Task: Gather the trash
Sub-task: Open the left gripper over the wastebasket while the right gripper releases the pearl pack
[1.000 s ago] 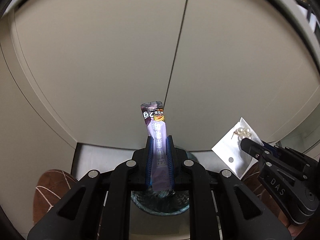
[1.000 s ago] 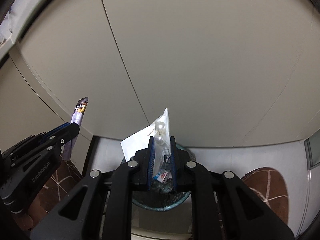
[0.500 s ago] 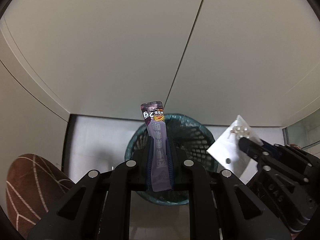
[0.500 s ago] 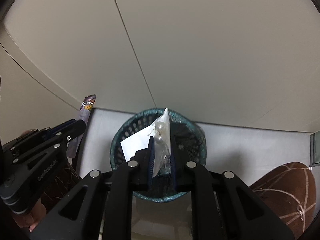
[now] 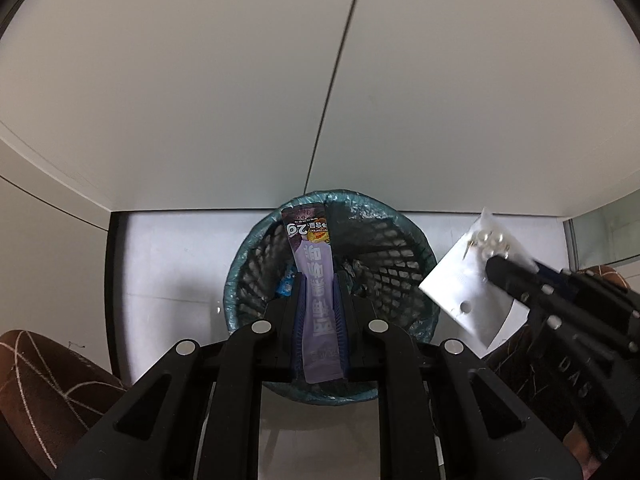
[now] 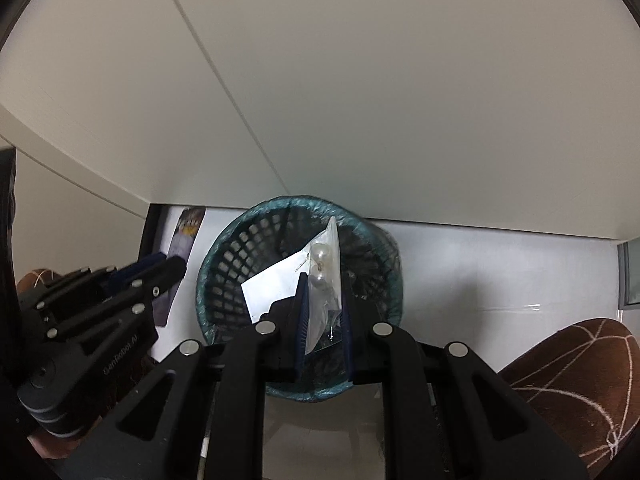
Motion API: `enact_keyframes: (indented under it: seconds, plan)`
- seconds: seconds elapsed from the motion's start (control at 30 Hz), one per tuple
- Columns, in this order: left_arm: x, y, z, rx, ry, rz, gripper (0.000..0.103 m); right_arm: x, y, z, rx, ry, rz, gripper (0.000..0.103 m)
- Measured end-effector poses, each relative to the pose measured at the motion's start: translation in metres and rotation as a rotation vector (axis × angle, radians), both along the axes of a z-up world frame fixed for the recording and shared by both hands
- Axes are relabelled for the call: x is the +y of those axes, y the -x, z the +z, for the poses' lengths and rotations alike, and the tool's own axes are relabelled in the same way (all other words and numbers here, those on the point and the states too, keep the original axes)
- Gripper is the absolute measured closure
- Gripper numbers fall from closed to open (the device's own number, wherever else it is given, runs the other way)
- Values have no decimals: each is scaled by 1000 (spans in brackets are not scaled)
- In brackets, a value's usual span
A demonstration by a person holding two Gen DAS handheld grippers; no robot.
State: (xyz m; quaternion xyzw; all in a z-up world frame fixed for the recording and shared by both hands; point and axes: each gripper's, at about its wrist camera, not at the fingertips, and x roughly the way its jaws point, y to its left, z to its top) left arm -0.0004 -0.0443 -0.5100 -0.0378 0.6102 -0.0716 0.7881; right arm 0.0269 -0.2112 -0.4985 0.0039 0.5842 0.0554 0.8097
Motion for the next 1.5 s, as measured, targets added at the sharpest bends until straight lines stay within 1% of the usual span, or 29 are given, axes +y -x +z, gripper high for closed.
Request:
enact_keyframes:
  seconds: [0.03,0.07,0.27,0.33,0.4,0.43,0.47,0.5,0.57,0.63,0.67,0.7,0.73,0.8,0.97,1.07,1.17,1.2,1.23,1.3,1.33,1.37,1.4,1.43,1.5]
  plan:
    - [-3,0,-1,3,3,-3,88,-2,0,-2,-2,2,-4,90]
    - [-4,0,-1,4,1,-5,85,-2,0,-1,-6,5,-7,90]
    - [1,2,-1,-3,-3,-5,84,-7,2,0,-26,16,-20,90]
    - [-3,4,2,-8,-5,-10,80,-10,1,1,-23,12,-33,90]
    - [-3,5,3,-14,-19,-10,71,-11,3,1,-26,10,-40,90]
    - [-3,6,4,-17,-22,-8,71,-12,3,1,-25,4,-39,90]
    - [-2,6,5,-20,-29,-3,68,-11,3,1,-24,-1,-35,90]
    - [-2,6,9,-27,-38,5,61,-10,3,0,-24,-5,-30,90]
    - [0,7,12,-44,-57,22,57,-8,3,-2,-23,-22,-11,90]
    - [4,7,16,-55,-75,33,51,-5,3,-2,-21,-46,12,90]
    - [5,8,18,-62,-87,43,45,-4,3,-2,-22,-56,22,90]
    - [7,8,21,-72,-101,53,40,-2,3,-3,-21,-65,33,89]
    - [10,8,22,-77,-110,58,39,0,3,-3,-21,-71,43,89]
    - [15,7,25,-87,-127,74,31,3,3,-3,-20,-77,55,89]
    - [26,4,26,-82,-120,104,21,7,1,-5,-8,-99,75,87]
    - [27,3,27,-86,-125,108,18,8,1,-4,-5,-110,78,85]
    - [29,3,28,-87,-126,111,15,9,2,-3,-13,-106,80,76]
    - [29,4,28,-87,-124,112,14,9,2,-3,-17,-104,79,69]
    - [30,4,28,-86,-119,113,14,9,2,-2,-23,-102,79,66]
    - [32,4,29,-87,-113,116,14,9,4,1,-36,-95,79,55]
    - [33,3,29,-86,-108,121,14,8,4,4,-43,-91,77,52]
    - [35,3,29,-82,-101,127,13,7,5,5,-50,-87,71,47]
    - [36,3,28,-78,-96,133,13,5,5,7,-55,-83,62,41]
    - [38,2,28,-74,-92,139,13,3,5,9,-60,-80,50,38]
    - [39,2,28,-73,-88,147,12,-1,6,14,-77,-72,29,28]
